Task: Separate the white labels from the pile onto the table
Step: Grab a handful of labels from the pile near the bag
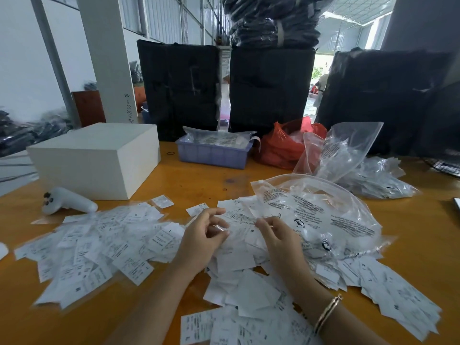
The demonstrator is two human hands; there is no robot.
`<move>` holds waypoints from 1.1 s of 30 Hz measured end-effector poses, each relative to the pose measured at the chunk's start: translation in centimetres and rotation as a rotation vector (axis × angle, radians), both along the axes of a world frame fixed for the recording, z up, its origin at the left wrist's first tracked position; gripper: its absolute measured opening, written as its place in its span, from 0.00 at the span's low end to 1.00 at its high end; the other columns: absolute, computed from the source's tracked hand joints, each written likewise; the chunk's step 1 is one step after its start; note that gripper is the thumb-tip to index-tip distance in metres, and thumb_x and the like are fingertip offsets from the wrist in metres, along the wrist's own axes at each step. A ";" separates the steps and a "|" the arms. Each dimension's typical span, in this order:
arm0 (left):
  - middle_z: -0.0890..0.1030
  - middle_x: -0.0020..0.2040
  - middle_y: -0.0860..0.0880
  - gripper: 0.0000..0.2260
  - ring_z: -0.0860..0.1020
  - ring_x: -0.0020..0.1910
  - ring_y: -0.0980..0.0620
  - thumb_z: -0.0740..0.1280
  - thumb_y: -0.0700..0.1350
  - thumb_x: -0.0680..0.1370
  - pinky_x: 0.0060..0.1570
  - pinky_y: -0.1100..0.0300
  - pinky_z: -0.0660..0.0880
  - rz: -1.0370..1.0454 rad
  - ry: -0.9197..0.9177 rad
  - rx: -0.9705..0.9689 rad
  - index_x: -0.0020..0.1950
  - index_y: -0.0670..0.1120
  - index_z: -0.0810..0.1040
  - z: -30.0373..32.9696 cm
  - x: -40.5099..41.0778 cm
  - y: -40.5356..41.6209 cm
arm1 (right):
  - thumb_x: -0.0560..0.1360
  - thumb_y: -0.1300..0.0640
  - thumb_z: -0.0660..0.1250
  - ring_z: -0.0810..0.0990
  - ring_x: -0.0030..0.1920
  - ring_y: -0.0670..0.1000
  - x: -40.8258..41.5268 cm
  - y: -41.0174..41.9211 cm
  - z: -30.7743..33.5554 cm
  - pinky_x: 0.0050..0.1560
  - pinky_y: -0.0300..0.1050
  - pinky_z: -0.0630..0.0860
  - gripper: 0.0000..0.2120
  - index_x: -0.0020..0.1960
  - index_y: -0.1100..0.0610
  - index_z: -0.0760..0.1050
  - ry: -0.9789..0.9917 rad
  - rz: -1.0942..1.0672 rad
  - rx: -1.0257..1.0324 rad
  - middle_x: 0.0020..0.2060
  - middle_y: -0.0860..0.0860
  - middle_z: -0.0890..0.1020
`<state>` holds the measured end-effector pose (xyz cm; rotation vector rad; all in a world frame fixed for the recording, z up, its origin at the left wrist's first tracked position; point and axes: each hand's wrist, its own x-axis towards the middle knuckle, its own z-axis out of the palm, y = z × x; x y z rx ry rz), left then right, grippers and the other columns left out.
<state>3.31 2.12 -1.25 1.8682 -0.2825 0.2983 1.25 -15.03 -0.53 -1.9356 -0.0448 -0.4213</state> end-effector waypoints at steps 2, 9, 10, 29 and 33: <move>0.81 0.46 0.56 0.18 0.79 0.42 0.59 0.71 0.39 0.75 0.39 0.71 0.75 -0.017 -0.022 -0.024 0.56 0.60 0.72 0.1 -0.1 0.0 | 0.78 0.57 0.64 0.67 0.23 0.41 0.2 -0.3 -0.2 0.23 0.31 0.62 0.07 0.43 0.47 0.76 -0.015 -0.020 0.036 0.26 0.40 0.79; 0.79 0.48 0.59 0.21 0.75 0.35 0.58 0.71 0.37 0.74 0.39 0.66 0.76 -0.135 0.002 -0.147 0.57 0.61 0.73 0.3 -0.1 -0.1 | 0.79 0.67 0.57 0.71 0.23 0.38 0.6 -0.8 -0.6 0.25 0.27 0.63 0.20 0.44 0.46 0.81 0.007 -0.010 0.021 0.32 0.38 0.78; 0.79 0.48 0.59 0.21 0.75 0.35 0.58 0.70 0.36 0.74 0.39 0.66 0.77 -0.158 0.007 -0.145 0.58 0.61 0.73 0.2 -0.2 -0.2 | 0.79 0.67 0.57 0.75 0.29 0.35 0.6 -0.6 -0.6 0.30 0.25 0.66 0.21 0.43 0.44 0.80 0.011 0.017 0.006 0.38 0.37 0.79; 0.82 0.41 0.55 0.03 0.80 0.42 0.57 0.68 0.45 0.77 0.42 0.66 0.76 -0.233 0.067 0.040 0.48 0.53 0.81 0.2 -0.7 -0.3 | 0.71 0.53 0.72 0.79 0.36 0.42 0.4 0.1 -0.4 0.35 0.38 0.76 0.04 0.38 0.50 0.82 0.023 0.184 0.059 0.33 0.45 0.83; 0.84 0.41 0.51 0.05 0.81 0.42 0.54 0.66 0.43 0.78 0.42 0.66 0.77 -0.255 0.127 0.000 0.49 0.50 0.81 0.3 -0.7 -0.1 | 0.73 0.56 0.71 0.76 0.33 0.37 0.5 -0.2 -0.4 0.35 0.30 0.71 0.06 0.39 0.48 0.82 -0.018 0.151 0.059 0.31 0.41 0.82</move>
